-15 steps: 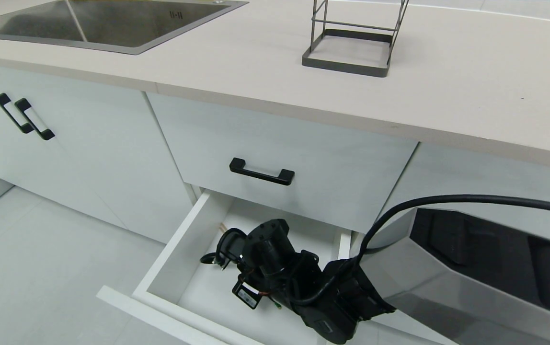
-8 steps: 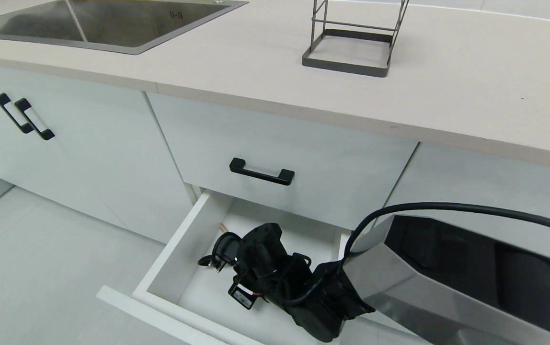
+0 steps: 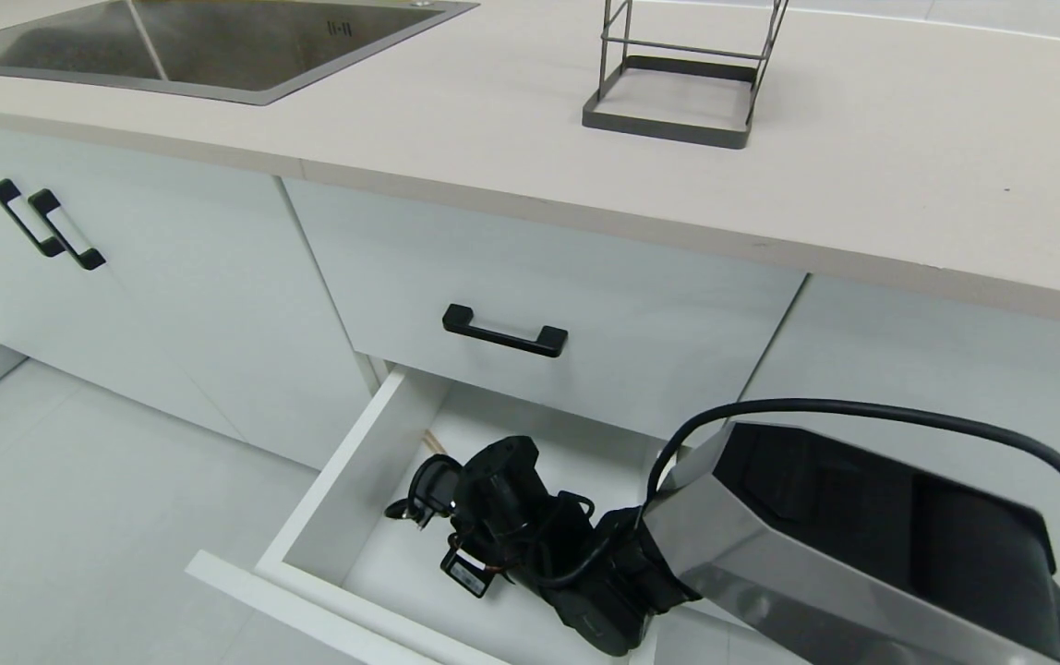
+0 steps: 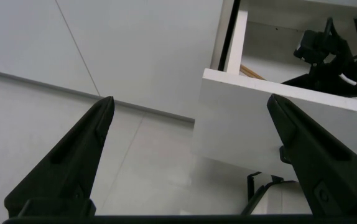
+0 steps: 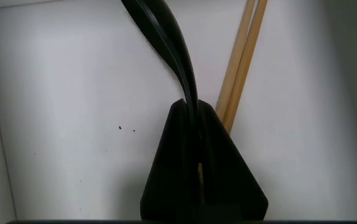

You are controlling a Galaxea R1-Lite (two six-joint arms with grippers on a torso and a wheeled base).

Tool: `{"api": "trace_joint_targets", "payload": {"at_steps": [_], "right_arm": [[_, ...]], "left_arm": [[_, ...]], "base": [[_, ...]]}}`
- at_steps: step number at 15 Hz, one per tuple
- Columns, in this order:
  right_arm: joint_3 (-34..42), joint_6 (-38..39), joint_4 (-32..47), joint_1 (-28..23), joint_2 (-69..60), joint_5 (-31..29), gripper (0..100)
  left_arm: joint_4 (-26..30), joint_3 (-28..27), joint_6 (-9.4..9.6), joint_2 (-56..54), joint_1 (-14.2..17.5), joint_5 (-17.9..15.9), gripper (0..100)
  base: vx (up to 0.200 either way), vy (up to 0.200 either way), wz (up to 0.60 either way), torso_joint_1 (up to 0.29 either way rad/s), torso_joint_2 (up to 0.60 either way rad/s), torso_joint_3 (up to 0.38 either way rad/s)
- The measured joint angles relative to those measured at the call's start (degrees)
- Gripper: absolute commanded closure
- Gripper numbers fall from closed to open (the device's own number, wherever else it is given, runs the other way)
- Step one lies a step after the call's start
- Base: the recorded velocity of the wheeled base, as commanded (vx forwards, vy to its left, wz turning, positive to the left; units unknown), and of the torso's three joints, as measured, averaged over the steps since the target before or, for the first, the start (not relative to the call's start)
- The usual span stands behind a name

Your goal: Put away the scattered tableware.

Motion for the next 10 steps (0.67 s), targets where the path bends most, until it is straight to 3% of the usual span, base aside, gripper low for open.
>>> {"api": "trace_joint_targets", "payload": {"at_steps": [6, 10], "right_arm": [[-2.9, -0.6, 3.7, 1.1, -1.4, 0.1, 0], [0.2, -0.6, 4.5, 3.7, -8.7, 0.1, 0]], "left_arm": [[0.0, 0.0, -0.02, 0.0, 0.0, 0.0, 0], [0.0, 0.0, 0.0, 0.0, 0.0, 0.0, 0]], "base": [[0.0, 0.0, 0.0, 0.0, 0.0, 0.0], [0.0, 0.0, 0.0, 0.0, 0.0, 0.0]]}}
